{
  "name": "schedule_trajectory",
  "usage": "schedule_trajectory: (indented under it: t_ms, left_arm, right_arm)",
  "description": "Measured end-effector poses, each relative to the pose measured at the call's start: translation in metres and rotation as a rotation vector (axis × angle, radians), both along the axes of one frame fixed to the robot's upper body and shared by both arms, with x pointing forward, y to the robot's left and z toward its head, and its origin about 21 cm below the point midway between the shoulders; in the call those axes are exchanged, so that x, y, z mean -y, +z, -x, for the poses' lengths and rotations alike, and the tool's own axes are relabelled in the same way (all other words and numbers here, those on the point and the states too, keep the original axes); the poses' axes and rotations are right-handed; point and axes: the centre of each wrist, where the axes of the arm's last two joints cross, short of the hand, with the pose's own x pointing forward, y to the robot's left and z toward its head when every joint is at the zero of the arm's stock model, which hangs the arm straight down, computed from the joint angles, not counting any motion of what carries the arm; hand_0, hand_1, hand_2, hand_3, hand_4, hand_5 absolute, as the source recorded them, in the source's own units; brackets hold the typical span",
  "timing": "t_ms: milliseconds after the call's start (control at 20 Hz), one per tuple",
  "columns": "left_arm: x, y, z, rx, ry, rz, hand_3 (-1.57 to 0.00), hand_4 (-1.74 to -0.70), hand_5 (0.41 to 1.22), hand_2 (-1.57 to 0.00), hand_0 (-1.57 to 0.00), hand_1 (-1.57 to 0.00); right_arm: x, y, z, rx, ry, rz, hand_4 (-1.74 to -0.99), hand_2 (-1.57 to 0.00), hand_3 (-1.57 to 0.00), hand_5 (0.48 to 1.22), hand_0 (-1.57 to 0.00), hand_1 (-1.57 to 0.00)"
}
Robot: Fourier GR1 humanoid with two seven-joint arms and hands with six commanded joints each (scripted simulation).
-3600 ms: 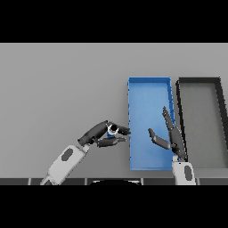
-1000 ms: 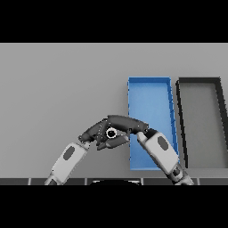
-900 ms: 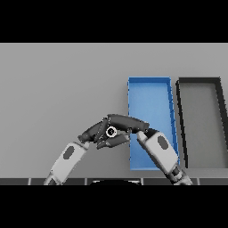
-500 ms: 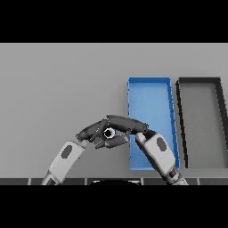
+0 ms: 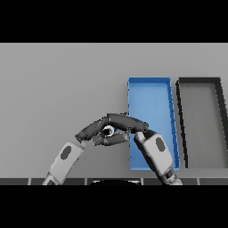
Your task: Pick up the blue pipe and place it into the blue bin.
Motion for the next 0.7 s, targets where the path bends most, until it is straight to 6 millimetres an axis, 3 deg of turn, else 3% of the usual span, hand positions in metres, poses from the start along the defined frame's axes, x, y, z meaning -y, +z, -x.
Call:
schedule_trajectory:
  t_ms: [150, 350, 550, 700]
  left_arm:
    - [0.001, 0.000, 0.002, -0.012, 0.010, -0.014, 0.00, -0.88, 0.572, -0.01, -0.01, -0.01]
    - [0.000, -0.001, 0.004, -0.023, 0.013, -0.043, 0.00, -0.87, 0.529, 0.00, 0.00, 0.00]
    - [-0.001, -0.005, 0.007, -0.038, 0.009, -0.049, 0.00, -0.86, 0.503, 0.00, 0.00, 0.00]
    - [-0.003, -0.004, 0.006, -0.030, 0.001, -0.051, 0.00, -0.87, 0.486, 0.00, 0.00, 0.00]
  right_arm:
    - [-0.001, 0.002, -0.003, -0.091, 0.014, -0.044, -1.492, -1.57, -1.57, 1.221, -1.57, -1.57]
    - [-0.001, 0.026, -0.008, -0.246, 0.070, -0.137, -1.494, -1.57, -1.57, 1.221, -1.57, -1.57]
    - [0.005, 0.067, -0.016, -0.241, 0.046, -0.157, -1.493, -1.57, -1.57, 1.221, -1.57, -1.57]
    - [0.010, 0.110, -0.019, -0.137, 0.049, -0.217, -1.495, -1.57, -1.57, 1.221, -1.57, -1.57]
